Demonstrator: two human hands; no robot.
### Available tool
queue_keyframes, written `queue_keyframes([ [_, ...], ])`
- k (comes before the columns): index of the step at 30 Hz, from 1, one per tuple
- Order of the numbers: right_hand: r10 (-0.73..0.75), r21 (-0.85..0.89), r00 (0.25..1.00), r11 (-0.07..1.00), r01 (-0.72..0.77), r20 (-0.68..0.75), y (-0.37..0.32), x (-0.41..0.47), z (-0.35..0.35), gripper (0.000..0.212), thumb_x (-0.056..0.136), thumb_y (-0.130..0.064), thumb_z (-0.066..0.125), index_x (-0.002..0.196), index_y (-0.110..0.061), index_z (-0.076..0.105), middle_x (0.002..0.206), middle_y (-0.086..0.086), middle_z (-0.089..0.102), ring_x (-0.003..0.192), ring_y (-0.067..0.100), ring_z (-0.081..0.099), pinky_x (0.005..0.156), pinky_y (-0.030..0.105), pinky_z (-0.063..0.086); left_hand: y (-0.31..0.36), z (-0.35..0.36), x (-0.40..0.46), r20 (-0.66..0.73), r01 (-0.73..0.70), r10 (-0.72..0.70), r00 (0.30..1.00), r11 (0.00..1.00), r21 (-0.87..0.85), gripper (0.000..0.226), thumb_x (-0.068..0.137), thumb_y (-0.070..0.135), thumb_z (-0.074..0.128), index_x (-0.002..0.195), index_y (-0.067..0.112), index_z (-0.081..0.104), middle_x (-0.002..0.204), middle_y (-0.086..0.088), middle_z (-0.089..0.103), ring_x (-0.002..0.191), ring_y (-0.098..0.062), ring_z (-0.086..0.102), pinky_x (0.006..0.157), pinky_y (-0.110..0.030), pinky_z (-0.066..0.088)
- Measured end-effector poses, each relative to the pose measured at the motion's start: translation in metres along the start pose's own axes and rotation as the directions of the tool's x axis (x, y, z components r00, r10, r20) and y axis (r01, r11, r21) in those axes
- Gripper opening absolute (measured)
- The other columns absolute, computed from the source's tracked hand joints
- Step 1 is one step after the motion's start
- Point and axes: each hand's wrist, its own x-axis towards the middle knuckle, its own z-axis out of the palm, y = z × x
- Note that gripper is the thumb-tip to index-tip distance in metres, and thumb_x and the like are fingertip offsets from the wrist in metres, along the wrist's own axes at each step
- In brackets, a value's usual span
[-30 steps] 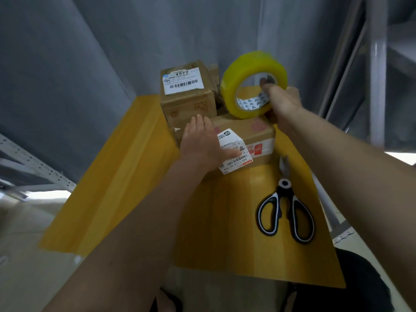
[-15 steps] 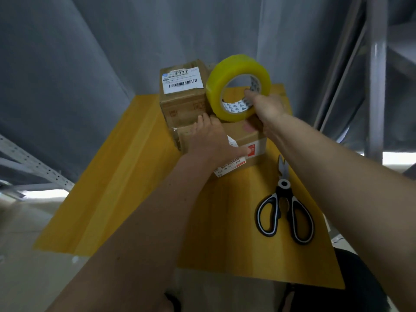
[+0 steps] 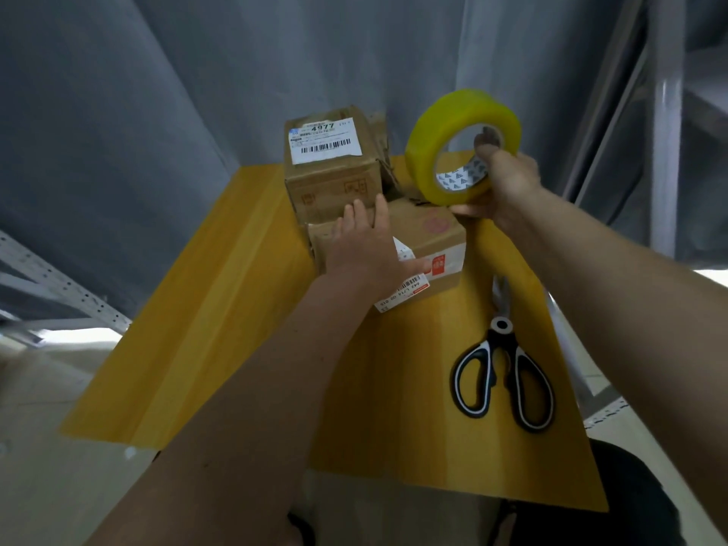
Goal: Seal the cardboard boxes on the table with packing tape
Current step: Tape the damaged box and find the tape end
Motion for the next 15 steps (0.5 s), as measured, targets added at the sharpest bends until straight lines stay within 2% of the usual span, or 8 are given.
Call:
queue_keyframes([
  [2,0.061,0.064,0.997,0.996,-0.064,0.039,0.004,0.001,0.004,0.025,0.089,-0.046,0.062,0.094,-0.023,0.055,0.092,0.003,0.067,0.076,0.02,0.069,0.052,0.035,0.058,0.0,-0.001,0.0,0.006,-0.006,0.006,1.0,1.0,-0.031,0.113,0.079,0.075,0.052,0.153,0.022,-0.015,0.161,-0.018,-0.005,0.149,-0.032,-0.003,0.119,-0.043,0.003],
  [5,0.144,0.123,0.987,0.981,-0.152,0.072,0.01,0.007,0.007,0.031,0.084,-0.051,0.067,0.089,-0.021,0.057,0.093,0.003,0.071,0.085,0.02,0.07,0.071,0.038,0.06,0.001,-0.001,-0.001,0.011,-0.02,0.021,1.0,1.0,-0.023,0.109,0.08,0.074,0.051,0.152,0.026,-0.015,0.16,-0.02,-0.006,0.149,-0.033,-0.004,0.119,-0.043,0.002],
  [7,0.179,0.113,0.98,0.976,-0.187,0.082,0.012,0.009,0.009,0.031,0.085,-0.048,0.067,0.087,-0.019,0.056,0.09,0.004,0.07,0.084,0.02,0.069,0.072,0.035,0.059,0.002,-0.001,-0.001,0.007,-0.025,0.025,1.0,1.0,-0.004,0.108,0.08,0.075,0.049,0.153,0.025,-0.014,0.16,-0.021,-0.006,0.149,-0.034,-0.004,0.119,-0.043,0.002],
  [9,0.179,0.086,0.98,0.979,-0.187,0.087,0.011,0.011,0.01,0.031,0.087,-0.05,0.064,0.09,-0.019,0.057,0.094,0.004,0.071,0.086,0.021,0.07,0.061,0.033,0.057,0.003,0.0,0.0,0.01,-0.024,0.024,1.0,1.0,0.003,0.108,0.08,0.075,0.049,0.153,0.025,-0.014,0.16,-0.022,-0.006,0.149,-0.034,-0.003,0.119,-0.043,0.002],
  [11,0.164,0.064,0.983,0.983,-0.169,0.085,0.011,0.014,0.009,0.034,0.087,-0.052,0.062,0.096,-0.019,0.059,0.1,0.004,0.072,0.088,0.021,0.071,0.06,0.034,0.057,0.003,0.0,0.001,0.018,-0.017,0.017,1.0,1.0,0.005,0.108,0.081,0.075,0.049,0.153,0.025,-0.014,0.16,-0.022,-0.006,0.149,-0.034,-0.003,0.119,-0.044,0.002],
  [15,0.119,0.059,0.99,0.991,-0.124,0.078,0.012,0.019,0.004,0.039,0.089,-0.05,0.061,0.11,-0.017,0.056,0.105,0.006,0.071,0.087,0.023,0.072,0.08,0.045,0.059,0.008,-0.001,0.003,0.027,-0.01,0.011,1.0,1.0,-0.01,0.109,0.08,0.074,0.051,0.153,0.025,-0.014,0.16,-0.023,-0.005,0.148,-0.036,-0.002,0.119,-0.045,0.003],
])
